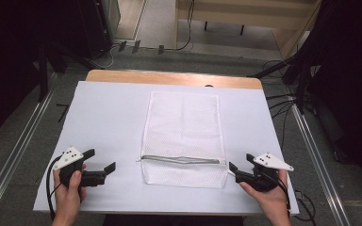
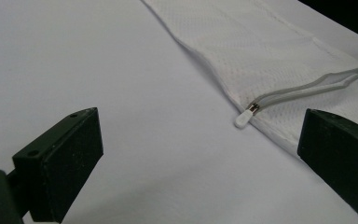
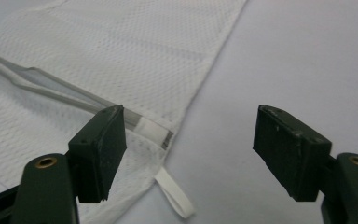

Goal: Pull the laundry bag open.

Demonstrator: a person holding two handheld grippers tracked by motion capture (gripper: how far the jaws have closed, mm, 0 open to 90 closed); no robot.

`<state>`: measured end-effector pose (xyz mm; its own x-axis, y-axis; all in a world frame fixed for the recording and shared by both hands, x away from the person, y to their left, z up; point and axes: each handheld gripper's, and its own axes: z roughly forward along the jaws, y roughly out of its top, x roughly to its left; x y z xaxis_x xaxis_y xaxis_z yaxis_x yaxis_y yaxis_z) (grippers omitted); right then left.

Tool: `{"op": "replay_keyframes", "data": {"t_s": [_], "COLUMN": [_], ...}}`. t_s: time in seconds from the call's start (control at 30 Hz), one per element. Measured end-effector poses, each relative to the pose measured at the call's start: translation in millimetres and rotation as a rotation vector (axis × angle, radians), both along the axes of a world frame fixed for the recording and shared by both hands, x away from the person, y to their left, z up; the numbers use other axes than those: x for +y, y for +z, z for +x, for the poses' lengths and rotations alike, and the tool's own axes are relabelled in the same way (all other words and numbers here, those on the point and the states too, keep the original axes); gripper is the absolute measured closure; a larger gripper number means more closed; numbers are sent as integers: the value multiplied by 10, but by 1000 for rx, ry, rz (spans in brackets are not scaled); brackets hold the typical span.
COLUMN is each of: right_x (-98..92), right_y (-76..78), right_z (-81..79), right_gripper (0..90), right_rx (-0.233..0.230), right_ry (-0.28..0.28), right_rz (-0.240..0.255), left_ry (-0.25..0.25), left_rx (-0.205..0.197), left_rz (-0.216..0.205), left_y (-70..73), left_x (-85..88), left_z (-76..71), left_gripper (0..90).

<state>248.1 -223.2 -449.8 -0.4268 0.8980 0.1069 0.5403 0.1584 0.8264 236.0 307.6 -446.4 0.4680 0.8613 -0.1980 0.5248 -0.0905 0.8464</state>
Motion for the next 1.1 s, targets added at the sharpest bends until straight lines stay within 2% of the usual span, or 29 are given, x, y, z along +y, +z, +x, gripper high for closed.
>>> {"op": "replay_keyframes", "data": {"t_s": [0.1,0.3,0.43,0.63,0.7,0.9,1.1], "right_x": [-104,-332,-486,-684,-741,-849,-873], "right_y": [-13,-22,-45,-98,-122,-176,-192], "right_z": [-2,-8,-14,-25,-28,-28,-25], "right_gripper": [233,195,190,197,199,199,201], "right_rx": [3,-24,-40,-45,-47,-42,-40], "right_ry": [-27,-66,-86,-121,-118,-136,-147], "right_rz": [13,27,28,35,43,48,44], "left_ry": [9,27,39,44,47,50,53], "left_rx": [-9,-24,-35,-45,-44,-46,-44], "left_rz": [-4,-11,16,15,19,23,15], "left_y": [-3,-2,-11,-20,-24,-31,-39], "left_x": [54,174,237,318,332,361,384], "left_z": [0,4,9,12,13,21,26], "left_gripper": [6,0,0,0,0,0,0]}}
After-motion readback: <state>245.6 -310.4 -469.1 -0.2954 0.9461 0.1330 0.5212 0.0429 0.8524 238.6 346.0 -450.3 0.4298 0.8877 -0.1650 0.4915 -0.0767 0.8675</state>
